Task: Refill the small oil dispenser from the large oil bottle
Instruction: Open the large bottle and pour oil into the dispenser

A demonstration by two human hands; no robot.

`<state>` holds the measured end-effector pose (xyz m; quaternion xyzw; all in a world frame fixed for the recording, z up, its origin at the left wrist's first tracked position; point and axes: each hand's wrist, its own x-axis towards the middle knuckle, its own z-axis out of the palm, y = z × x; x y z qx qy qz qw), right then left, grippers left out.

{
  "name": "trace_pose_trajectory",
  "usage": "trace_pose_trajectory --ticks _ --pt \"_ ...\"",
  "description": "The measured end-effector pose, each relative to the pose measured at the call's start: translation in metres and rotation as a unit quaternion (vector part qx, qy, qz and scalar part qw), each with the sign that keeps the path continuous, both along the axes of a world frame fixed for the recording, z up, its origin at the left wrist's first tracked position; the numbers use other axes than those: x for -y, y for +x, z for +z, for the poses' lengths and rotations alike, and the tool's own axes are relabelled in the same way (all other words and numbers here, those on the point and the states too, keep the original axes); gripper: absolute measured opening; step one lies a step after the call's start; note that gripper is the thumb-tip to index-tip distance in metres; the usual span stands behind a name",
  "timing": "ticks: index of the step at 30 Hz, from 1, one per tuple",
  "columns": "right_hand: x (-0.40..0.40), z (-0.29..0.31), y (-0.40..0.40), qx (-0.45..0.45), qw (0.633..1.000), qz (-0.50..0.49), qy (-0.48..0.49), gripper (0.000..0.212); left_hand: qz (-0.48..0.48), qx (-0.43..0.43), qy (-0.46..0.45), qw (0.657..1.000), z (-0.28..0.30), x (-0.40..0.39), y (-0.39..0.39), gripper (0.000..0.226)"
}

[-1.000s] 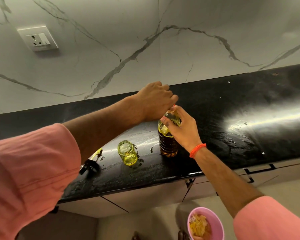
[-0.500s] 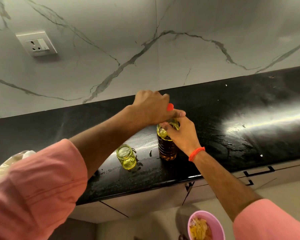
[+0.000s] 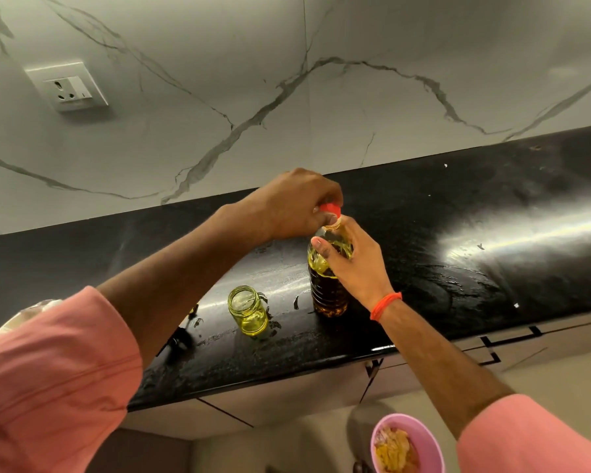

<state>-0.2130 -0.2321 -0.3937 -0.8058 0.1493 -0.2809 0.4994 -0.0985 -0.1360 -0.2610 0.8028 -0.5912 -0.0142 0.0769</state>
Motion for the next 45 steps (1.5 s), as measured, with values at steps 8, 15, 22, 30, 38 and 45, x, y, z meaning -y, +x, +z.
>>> trace_pose_trajectory --ticks 8,15,22,30,38,45 --pt "0.002 -0.003 0.001 -0.004 1.000 0.006 0.000 0.039 0.071 -0.063 -0.095 0.991 0.008 -0.004 0.001 0.026" --pt "0.002 -0.003 -0.001 0.002 1.000 0.020 0.023 0.037 0.160 -0.263 -0.177 0.935 -0.008 -0.059 0.018 0.030" --pt "-0.006 -0.017 0.003 0.005 1.000 -0.007 0.024 0.054 0.362 -0.314 -0.195 0.856 -0.094 -0.145 0.044 0.016" --pt "-0.011 -0.064 -0.002 -0.005 0.996 -0.050 0.080 0.088 0.456 -0.163 -0.084 0.871 -0.186 -0.194 0.037 0.021" --pt "-0.013 -0.093 0.003 -0.021 0.989 -0.079 0.126 0.088 0.423 -0.012 -0.020 0.906 -0.225 -0.200 0.028 0.014" --pt "-0.012 -0.106 0.009 -0.023 0.985 -0.097 0.138 0.089 0.428 -0.006 0.007 0.904 -0.234 -0.202 0.028 0.015"
